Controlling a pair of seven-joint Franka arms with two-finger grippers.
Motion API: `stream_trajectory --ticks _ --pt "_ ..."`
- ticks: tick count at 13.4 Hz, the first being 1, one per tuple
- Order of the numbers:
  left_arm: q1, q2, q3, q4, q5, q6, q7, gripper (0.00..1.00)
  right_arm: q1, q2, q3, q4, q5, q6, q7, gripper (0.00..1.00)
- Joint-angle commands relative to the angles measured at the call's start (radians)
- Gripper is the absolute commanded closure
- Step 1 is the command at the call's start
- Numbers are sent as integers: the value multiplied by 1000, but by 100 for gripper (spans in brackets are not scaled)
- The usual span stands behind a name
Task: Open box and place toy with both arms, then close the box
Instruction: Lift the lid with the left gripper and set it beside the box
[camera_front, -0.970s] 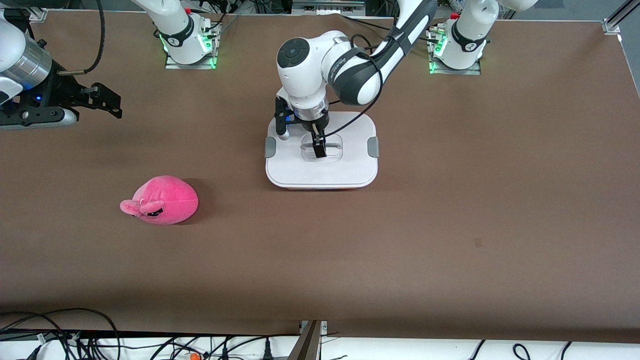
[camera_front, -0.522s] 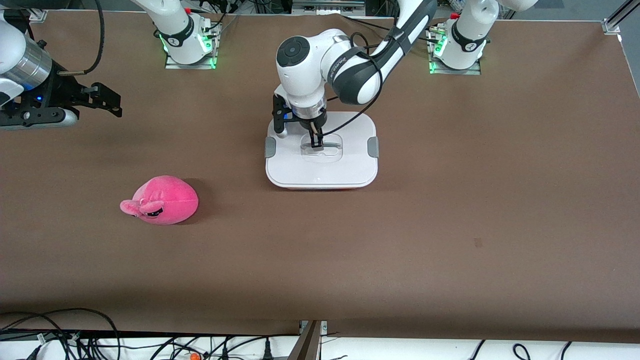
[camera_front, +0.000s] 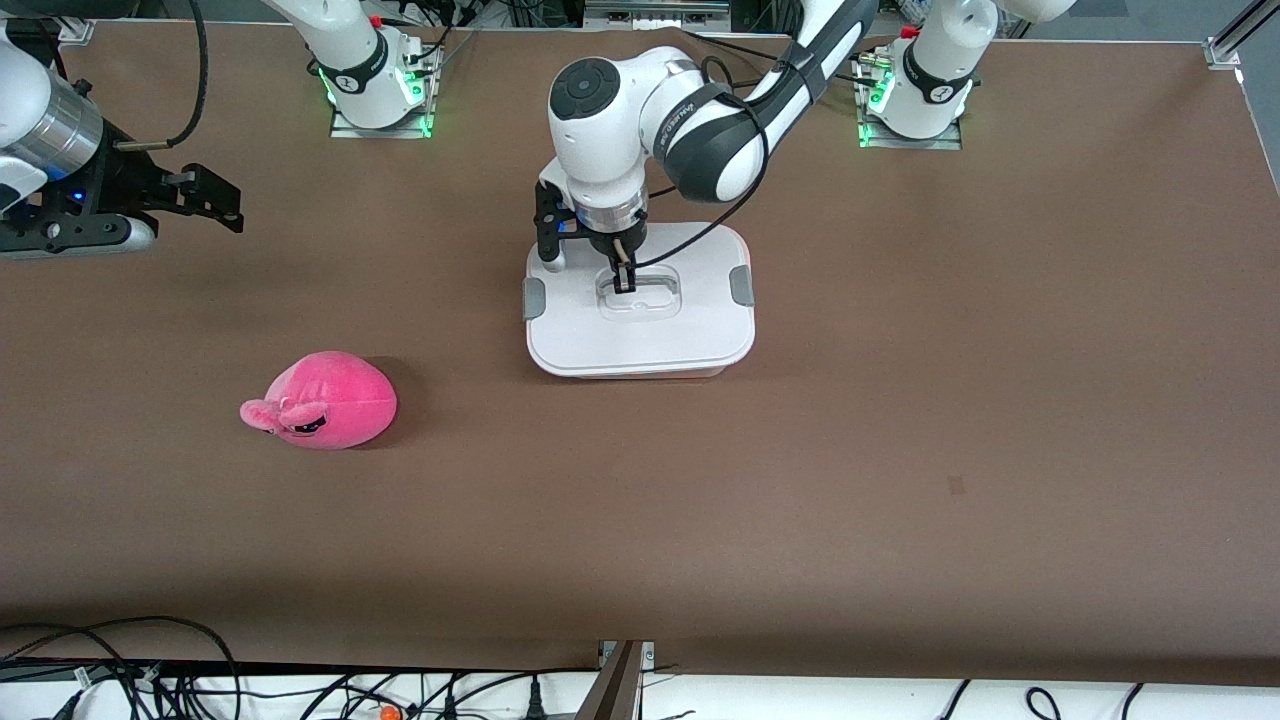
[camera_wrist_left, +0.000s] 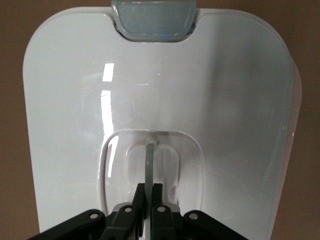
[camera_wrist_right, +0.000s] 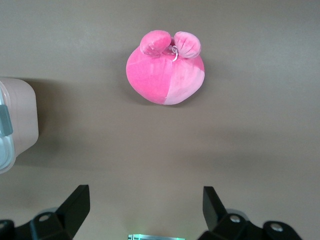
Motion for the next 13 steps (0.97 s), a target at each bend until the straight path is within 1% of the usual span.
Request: stream_trajectory --ticks 1,3,4,6,8,10,12,13 --pt "3 -4 1 28 -24 -52 29 100 1 3 4 15 -1 -14 -15 0" --pt "26 -4 4 92 -61 -144 32 100 1 3 6 15 1 -19 -25 0" --pt "49 -4 2 118 -70 -190 32 100 1 3 4 15 17 -19 -35 0" --pt "113 -28 2 140 -107 -253 41 100 1 3 -1 15 34 -20 -36 0" --pt "227 -54 2 140 -162 -295 121 100 1 3 -1 13 34 -17 -35 0" --pt "365 -85 2 141 -204 -388 163 100 1 3 2 13 34 -14 -36 0" --pt "494 -125 10 143 -202 -468 189 100 1 3 6 12 34 -13 -36 0" --pt "569 -134 12 143 -202 -471 221 100 1 3 6 12 34 -11 -36 0"
